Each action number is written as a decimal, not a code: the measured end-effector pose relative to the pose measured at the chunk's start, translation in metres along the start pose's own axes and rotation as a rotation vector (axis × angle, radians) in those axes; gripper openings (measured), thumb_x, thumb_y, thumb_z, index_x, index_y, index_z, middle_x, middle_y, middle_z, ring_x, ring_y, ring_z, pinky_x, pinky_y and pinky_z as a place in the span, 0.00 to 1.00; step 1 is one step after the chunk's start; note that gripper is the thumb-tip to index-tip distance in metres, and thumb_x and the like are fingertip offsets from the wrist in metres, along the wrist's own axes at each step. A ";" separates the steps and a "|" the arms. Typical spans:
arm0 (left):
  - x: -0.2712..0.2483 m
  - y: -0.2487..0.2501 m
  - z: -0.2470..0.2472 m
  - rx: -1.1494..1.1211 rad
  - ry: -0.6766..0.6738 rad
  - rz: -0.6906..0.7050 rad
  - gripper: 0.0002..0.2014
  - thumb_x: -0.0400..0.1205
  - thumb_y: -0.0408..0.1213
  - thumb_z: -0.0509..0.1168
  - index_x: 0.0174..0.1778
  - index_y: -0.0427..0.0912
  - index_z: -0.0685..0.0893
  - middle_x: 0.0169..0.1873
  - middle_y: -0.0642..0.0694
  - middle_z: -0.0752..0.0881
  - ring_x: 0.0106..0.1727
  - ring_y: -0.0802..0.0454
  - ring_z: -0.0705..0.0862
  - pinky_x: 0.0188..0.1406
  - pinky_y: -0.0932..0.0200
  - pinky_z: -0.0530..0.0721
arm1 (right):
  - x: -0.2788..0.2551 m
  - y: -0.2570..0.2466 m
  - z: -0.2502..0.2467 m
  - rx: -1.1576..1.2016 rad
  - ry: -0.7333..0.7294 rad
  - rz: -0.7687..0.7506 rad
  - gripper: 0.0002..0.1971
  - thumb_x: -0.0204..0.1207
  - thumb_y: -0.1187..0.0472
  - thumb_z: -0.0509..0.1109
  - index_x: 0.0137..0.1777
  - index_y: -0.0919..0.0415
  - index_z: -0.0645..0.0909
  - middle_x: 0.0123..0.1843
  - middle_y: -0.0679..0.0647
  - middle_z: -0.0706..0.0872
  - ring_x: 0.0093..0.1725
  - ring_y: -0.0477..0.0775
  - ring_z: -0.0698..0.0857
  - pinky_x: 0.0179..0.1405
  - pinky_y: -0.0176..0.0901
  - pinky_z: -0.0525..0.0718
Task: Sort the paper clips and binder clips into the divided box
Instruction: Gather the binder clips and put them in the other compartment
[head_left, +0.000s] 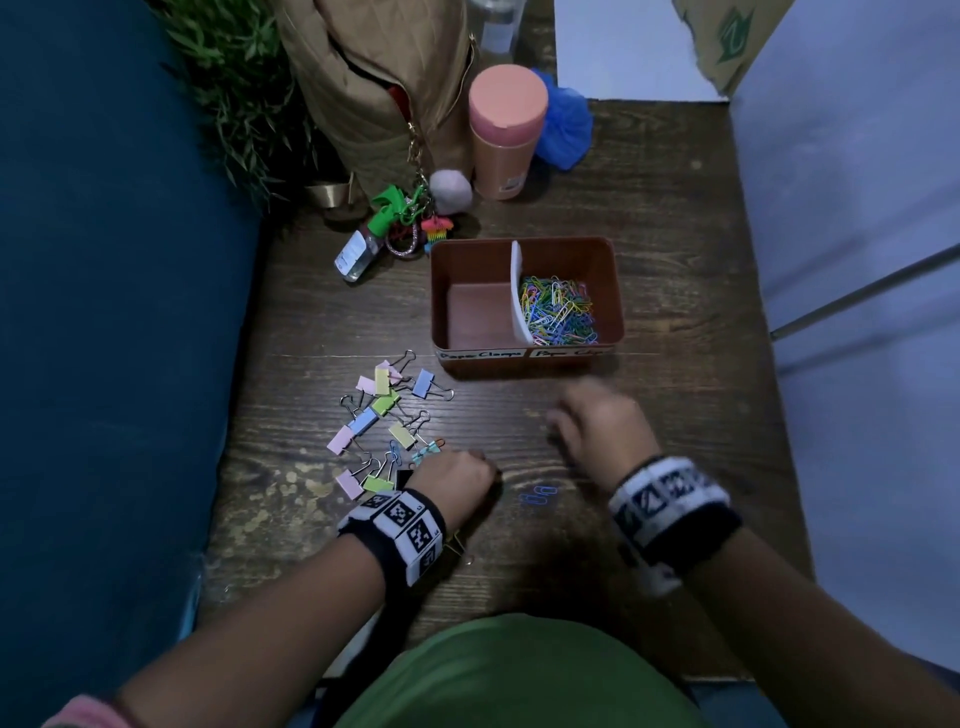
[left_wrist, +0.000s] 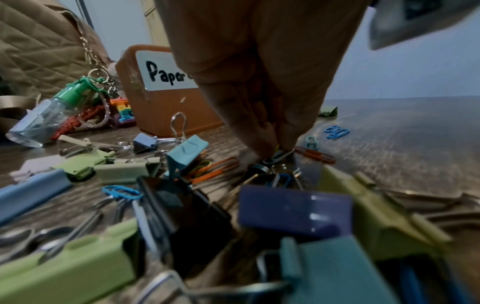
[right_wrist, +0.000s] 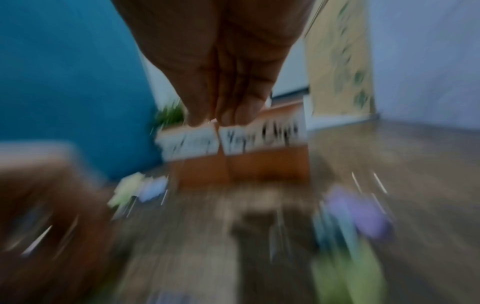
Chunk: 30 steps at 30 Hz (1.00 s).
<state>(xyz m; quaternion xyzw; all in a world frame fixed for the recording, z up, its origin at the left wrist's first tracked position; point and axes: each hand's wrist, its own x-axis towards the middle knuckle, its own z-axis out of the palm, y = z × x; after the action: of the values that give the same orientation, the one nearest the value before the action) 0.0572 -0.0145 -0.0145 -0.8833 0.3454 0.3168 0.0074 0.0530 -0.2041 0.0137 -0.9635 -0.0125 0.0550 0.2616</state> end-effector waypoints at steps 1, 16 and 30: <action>-0.002 0.001 0.003 0.005 0.003 0.010 0.11 0.83 0.36 0.59 0.58 0.37 0.81 0.54 0.41 0.84 0.53 0.42 0.85 0.49 0.49 0.84 | -0.014 0.002 0.012 -0.034 -0.157 0.062 0.06 0.75 0.58 0.68 0.46 0.61 0.81 0.48 0.62 0.84 0.50 0.65 0.84 0.47 0.54 0.82; 0.015 0.009 0.003 -0.040 -0.025 0.016 0.11 0.80 0.39 0.63 0.56 0.42 0.83 0.52 0.41 0.86 0.52 0.40 0.86 0.48 0.48 0.83 | -0.050 -0.009 0.052 -0.209 -0.489 0.242 0.10 0.77 0.65 0.59 0.56 0.62 0.76 0.60 0.60 0.81 0.59 0.63 0.81 0.49 0.50 0.80; 0.028 0.014 -0.003 -0.215 0.170 0.031 0.10 0.82 0.43 0.58 0.52 0.45 0.82 0.49 0.41 0.88 0.50 0.39 0.86 0.50 0.47 0.85 | -0.056 0.005 0.047 -0.001 -0.434 0.277 0.05 0.70 0.63 0.62 0.44 0.57 0.76 0.46 0.61 0.86 0.47 0.65 0.84 0.42 0.50 0.79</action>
<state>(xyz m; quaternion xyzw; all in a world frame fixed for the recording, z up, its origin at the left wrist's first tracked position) 0.0664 -0.0431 -0.0252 -0.8972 0.3226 0.2760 -0.1216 -0.0084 -0.1878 -0.0234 -0.9217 0.0637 0.2960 0.2423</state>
